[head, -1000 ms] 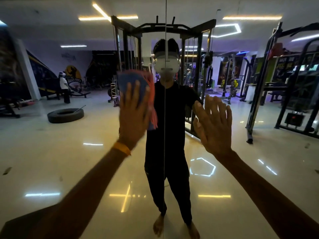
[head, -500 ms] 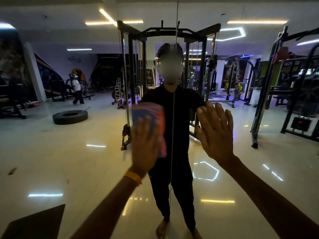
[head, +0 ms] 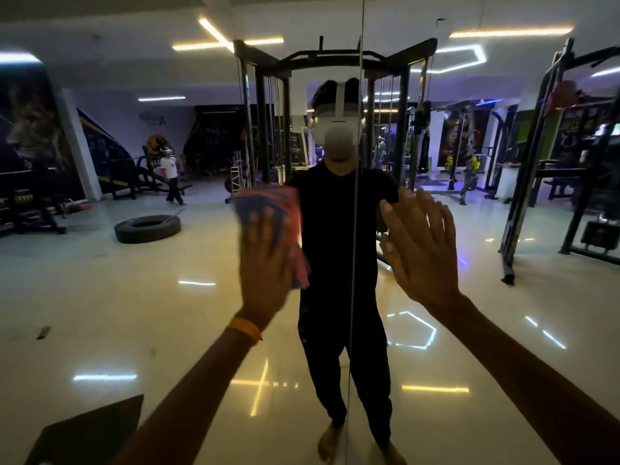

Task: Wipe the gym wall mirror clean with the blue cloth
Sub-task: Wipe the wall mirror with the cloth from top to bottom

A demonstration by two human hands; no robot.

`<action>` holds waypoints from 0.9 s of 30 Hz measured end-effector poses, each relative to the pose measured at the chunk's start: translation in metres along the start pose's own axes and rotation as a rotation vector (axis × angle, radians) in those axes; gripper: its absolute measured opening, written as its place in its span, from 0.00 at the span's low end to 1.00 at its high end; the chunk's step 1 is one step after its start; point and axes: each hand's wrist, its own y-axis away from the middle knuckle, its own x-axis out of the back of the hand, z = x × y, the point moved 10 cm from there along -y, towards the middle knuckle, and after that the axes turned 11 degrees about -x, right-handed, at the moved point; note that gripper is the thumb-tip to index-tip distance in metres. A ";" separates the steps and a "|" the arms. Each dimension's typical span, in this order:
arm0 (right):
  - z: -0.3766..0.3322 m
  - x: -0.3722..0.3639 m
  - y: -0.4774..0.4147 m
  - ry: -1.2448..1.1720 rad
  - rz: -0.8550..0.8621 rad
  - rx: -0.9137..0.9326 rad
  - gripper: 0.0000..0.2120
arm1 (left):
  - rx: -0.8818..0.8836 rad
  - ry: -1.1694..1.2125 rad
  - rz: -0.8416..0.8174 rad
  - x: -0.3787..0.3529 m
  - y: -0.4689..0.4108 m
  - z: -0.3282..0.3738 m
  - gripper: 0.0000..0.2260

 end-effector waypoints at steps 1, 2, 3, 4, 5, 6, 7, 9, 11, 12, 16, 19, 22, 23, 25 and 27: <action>-0.007 -0.003 -0.005 -0.022 0.003 0.001 0.26 | -0.085 0.013 -0.050 -0.006 0.008 0.010 0.25; -0.013 -0.006 -0.010 -0.049 0.005 -0.005 0.26 | -0.102 0.017 -0.051 -0.002 0.008 0.000 0.24; -0.018 -0.008 -0.015 -0.067 0.005 -0.010 0.27 | -0.050 0.001 -0.018 0.007 0.006 -0.025 0.25; -0.021 -0.010 -0.018 -0.069 0.003 -0.015 0.27 | 0.038 -0.037 0.027 0.020 0.004 -0.055 0.25; -0.022 -0.012 -0.021 -0.067 0.003 -0.019 0.27 | 0.141 -0.066 0.082 0.036 0.002 -0.086 0.25; -0.022 -0.012 -0.024 -0.067 0.007 -0.024 0.27 | 0.246 -0.062 0.134 0.050 0.002 -0.112 0.25; -0.021 -0.011 -0.025 -0.064 0.013 -0.029 0.27 | 0.323 -0.051 0.166 0.057 0.003 -0.126 0.26; -0.021 -0.010 -0.026 -0.050 0.024 -0.026 0.28 | 0.352 -0.054 0.159 0.049 0.003 -0.109 0.26; -0.023 -0.012 -0.026 -0.035 0.024 -0.025 0.29 | 0.188 -0.012 0.028 0.018 0.007 -0.057 0.26; -0.022 -0.013 -0.025 -0.032 0.024 -0.026 0.30 | 0.074 0.016 -0.033 0.007 0.013 -0.036 0.25; -0.022 -0.015 -0.026 -0.012 0.012 -0.008 0.30 | 0.032 -0.022 0.025 0.036 0.016 -0.090 0.24; -0.021 -0.013 -0.027 0.005 0.009 -0.009 0.28 | 0.275 -0.023 0.197 0.065 0.017 -0.153 0.25; -0.024 -0.012 -0.025 -0.009 0.003 -0.033 0.27 | 0.457 -0.025 0.276 0.059 0.018 -0.138 0.26; -0.025 -0.013 -0.026 -0.016 0.007 -0.042 0.28 | 0.401 -0.013 0.239 0.049 0.015 -0.111 0.27; -0.025 -0.014 -0.024 -0.013 0.015 -0.057 0.28 | 0.080 0.025 0.025 0.013 0.019 -0.038 0.27; -0.027 -0.015 -0.023 -0.011 0.020 -0.054 0.29 | -0.181 0.004 -0.109 -0.005 0.040 -0.005 0.29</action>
